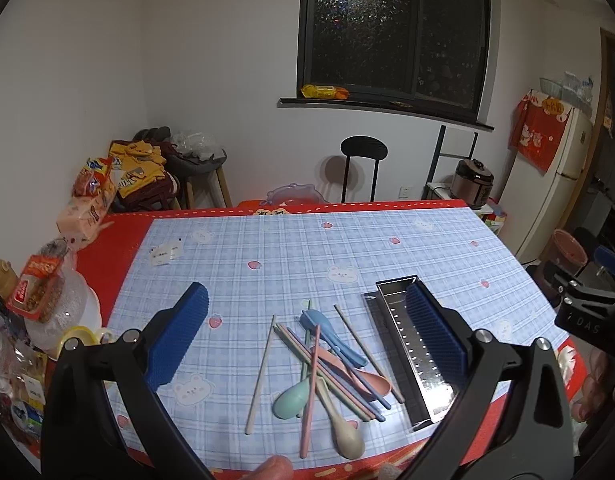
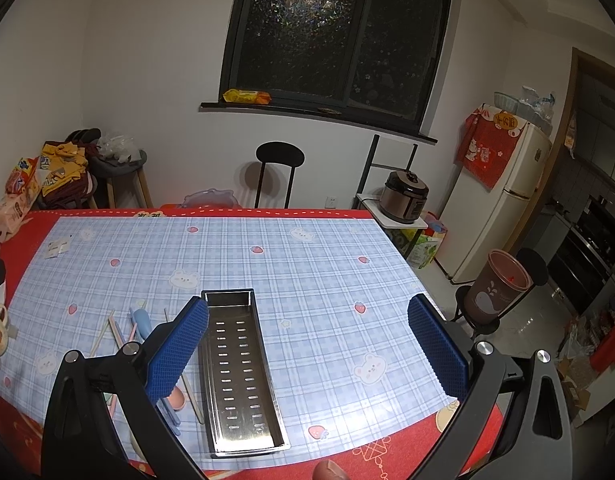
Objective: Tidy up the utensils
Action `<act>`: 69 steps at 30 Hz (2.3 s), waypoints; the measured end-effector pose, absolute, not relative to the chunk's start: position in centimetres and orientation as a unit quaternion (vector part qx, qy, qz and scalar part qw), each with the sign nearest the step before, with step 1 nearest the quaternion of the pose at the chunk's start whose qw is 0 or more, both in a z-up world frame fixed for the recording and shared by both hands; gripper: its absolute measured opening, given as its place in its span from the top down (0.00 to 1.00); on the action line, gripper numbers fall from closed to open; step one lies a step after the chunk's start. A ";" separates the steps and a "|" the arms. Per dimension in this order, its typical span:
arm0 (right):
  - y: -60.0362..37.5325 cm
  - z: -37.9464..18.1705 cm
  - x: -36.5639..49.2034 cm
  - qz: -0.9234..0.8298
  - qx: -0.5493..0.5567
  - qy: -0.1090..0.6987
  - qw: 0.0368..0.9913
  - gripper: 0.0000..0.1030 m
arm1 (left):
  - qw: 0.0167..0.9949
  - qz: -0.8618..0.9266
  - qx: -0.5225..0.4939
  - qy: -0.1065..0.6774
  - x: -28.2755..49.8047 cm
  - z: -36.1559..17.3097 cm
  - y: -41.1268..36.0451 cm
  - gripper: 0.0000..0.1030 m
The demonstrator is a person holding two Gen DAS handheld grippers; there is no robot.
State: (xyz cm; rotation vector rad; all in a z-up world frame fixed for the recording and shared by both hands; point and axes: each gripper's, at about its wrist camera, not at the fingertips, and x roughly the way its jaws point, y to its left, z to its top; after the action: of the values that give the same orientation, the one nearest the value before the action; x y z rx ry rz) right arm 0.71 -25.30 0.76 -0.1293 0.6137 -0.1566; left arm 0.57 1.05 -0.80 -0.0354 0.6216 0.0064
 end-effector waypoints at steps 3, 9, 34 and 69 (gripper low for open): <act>-25.4 0.7 1.2 -0.068 -0.057 0.306 0.948 0.05 | 0.949 0.024 -0.008 0.313 0.8 -0.9 1.1 0.05; -25.3 -0.2 3.5 0.003 -0.038 0.335 0.941 0.05 | 0.947 0.012 -0.036 0.320 1.9 -1.1 3.6 0.05; -15.5 -14.6 10.2 0.216 -0.053 0.503 0.835 0.06 | 0.890 0.035 -0.033 0.453 3.5 -14.5 11.8 0.06; -13.2 -21.5 10.8 0.283 -0.053 0.556 0.780 0.84 | 0.838 -0.085 -0.064 0.536 8.0 -23.3 9.9 0.71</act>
State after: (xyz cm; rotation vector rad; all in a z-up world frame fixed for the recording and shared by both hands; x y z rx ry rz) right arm 10.79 -13.21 -21.48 -0.1135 1.2017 0.6120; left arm 8.05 9.86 -23.32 -0.1363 1.1339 -0.1792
